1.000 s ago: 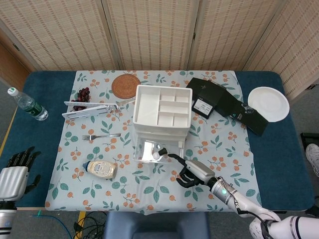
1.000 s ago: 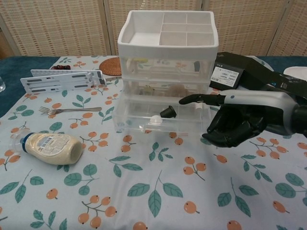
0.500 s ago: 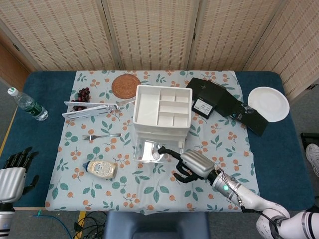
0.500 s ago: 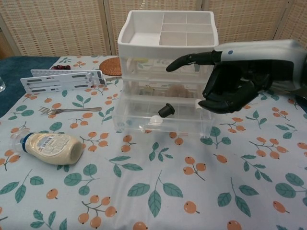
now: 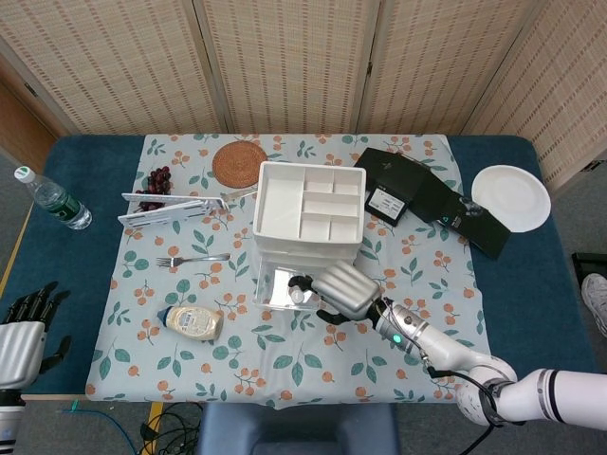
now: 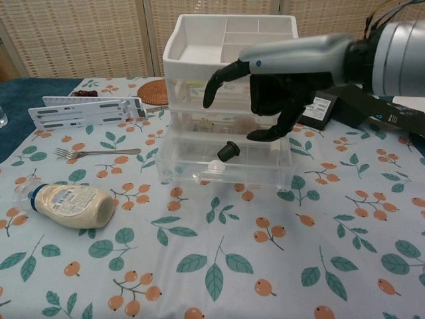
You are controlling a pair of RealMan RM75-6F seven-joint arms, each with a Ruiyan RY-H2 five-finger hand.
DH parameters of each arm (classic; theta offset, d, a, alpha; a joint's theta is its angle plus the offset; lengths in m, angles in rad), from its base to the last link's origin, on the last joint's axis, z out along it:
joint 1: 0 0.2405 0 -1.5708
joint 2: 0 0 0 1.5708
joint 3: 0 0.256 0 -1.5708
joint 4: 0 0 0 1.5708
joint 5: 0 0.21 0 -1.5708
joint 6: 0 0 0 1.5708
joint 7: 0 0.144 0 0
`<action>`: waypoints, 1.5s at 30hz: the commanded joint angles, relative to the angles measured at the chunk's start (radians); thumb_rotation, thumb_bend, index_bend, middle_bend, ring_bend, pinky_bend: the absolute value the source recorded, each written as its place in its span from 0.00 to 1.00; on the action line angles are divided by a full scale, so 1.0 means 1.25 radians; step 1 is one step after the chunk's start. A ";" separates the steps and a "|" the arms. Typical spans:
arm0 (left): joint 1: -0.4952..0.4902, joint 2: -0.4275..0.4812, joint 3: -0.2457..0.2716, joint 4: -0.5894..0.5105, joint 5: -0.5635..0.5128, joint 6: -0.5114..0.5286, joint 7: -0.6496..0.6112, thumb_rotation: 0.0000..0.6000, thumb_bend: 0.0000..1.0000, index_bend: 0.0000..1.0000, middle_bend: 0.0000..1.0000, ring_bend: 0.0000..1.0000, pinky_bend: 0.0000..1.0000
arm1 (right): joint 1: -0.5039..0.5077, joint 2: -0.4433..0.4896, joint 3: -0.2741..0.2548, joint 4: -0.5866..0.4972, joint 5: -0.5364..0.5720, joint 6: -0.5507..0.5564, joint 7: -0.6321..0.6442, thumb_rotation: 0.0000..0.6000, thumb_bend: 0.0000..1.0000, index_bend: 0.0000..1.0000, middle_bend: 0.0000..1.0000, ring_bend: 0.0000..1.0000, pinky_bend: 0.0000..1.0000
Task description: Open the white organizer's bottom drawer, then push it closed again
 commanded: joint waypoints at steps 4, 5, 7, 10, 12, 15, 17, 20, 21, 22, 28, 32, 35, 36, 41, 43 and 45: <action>0.005 -0.003 0.002 0.007 0.001 0.003 -0.009 1.00 0.34 0.17 0.11 0.13 0.14 | 0.074 -0.084 -0.016 0.069 0.046 0.034 -0.206 1.00 0.10 0.22 1.00 1.00 1.00; 0.005 -0.003 0.002 0.008 0.001 0.002 -0.010 1.00 0.34 0.17 0.11 0.13 0.14 | 0.078 -0.088 -0.017 0.075 0.050 0.034 -0.213 1.00 0.10 0.23 1.00 1.00 1.00; 0.006 -0.004 0.003 0.009 0.002 0.002 -0.011 1.00 0.34 0.17 0.11 0.13 0.14 | 0.089 -0.097 -0.022 0.091 0.050 0.034 -0.235 1.00 0.11 0.25 1.00 1.00 1.00; 0.006 -0.004 0.001 0.010 0.003 0.004 -0.013 1.00 0.34 0.17 0.11 0.13 0.14 | 0.104 -0.111 -0.028 0.110 0.053 0.032 -0.262 1.00 0.18 0.29 1.00 1.00 1.00; 0.007 -0.003 0.000 0.010 0.004 0.006 -0.016 1.00 0.34 0.17 0.11 0.13 0.14 | 0.112 -0.121 -0.031 0.123 0.062 0.029 -0.273 1.00 0.23 0.31 1.00 1.00 1.00; 0.009 -0.003 0.001 0.012 0.004 0.007 -0.018 1.00 0.34 0.17 0.11 0.13 0.14 | 0.123 -0.131 -0.036 0.141 0.072 0.027 -0.287 1.00 0.25 0.33 1.00 1.00 1.00; 0.011 -0.002 0.001 0.012 0.002 0.007 -0.019 1.00 0.34 0.17 0.11 0.13 0.14 | 0.127 -0.137 -0.041 0.150 0.075 0.027 -0.296 1.00 0.25 0.33 1.00 1.00 1.00; 0.012 -0.002 0.001 0.012 0.002 0.008 -0.019 1.00 0.34 0.17 0.11 0.13 0.14 | 0.136 -0.148 -0.051 0.168 0.079 0.028 -0.317 1.00 0.25 0.33 1.00 1.00 1.00; 0.012 -0.002 0.001 0.012 0.003 0.008 -0.019 1.00 0.34 0.17 0.11 0.13 0.14 | 0.138 -0.151 -0.053 0.173 0.079 0.030 -0.323 1.00 0.25 0.33 1.00 1.00 1.00; 0.012 -0.002 0.001 0.012 0.004 0.008 -0.019 1.00 0.34 0.17 0.11 0.13 0.14 | 0.140 -0.155 -0.055 0.178 0.078 0.031 -0.328 1.00 0.25 0.33 1.00 1.00 1.00; 0.012 -0.003 0.000 0.011 0.006 0.009 -0.018 1.00 0.34 0.17 0.11 0.13 0.14 | 0.147 -0.180 -0.073 0.209 0.070 0.042 -0.359 1.00 0.25 0.34 1.00 1.00 1.00; 0.015 -0.003 0.001 0.013 0.005 0.009 -0.020 1.00 0.34 0.17 0.11 0.13 0.14 | 0.147 -0.194 -0.089 0.227 0.061 0.050 -0.375 1.00 0.25 0.36 1.00 1.00 1.00; 0.017 -0.004 0.001 0.016 0.003 0.010 -0.023 1.00 0.34 0.17 0.11 0.13 0.14 | 0.145 -0.203 -0.098 0.241 0.056 0.055 -0.384 1.00 0.25 0.37 1.00 1.00 1.00; 0.017 -0.005 0.001 0.017 0.002 0.010 -0.024 1.00 0.34 0.17 0.11 0.13 0.14 | 0.145 -0.205 -0.100 0.245 0.055 0.056 -0.387 1.00 0.25 0.37 1.00 1.00 1.00; 0.018 -0.006 0.001 0.020 0.003 0.010 -0.027 1.00 0.34 0.17 0.11 0.13 0.14 | 0.145 -0.216 -0.106 0.258 0.050 0.062 -0.400 1.00 0.25 0.38 1.00 1.00 1.00; 0.019 -0.007 0.001 0.021 0.003 0.010 -0.028 1.00 0.34 0.17 0.11 0.13 0.14 | 0.146 -0.219 -0.107 0.265 0.047 0.064 -0.405 1.00 0.25 0.38 1.00 1.00 1.00; 0.020 -0.007 0.000 0.023 0.003 0.011 -0.030 1.00 0.34 0.17 0.11 0.13 0.14 | 0.147 -0.222 -0.109 0.272 0.043 0.065 -0.411 1.00 0.25 0.38 1.00 1.00 1.00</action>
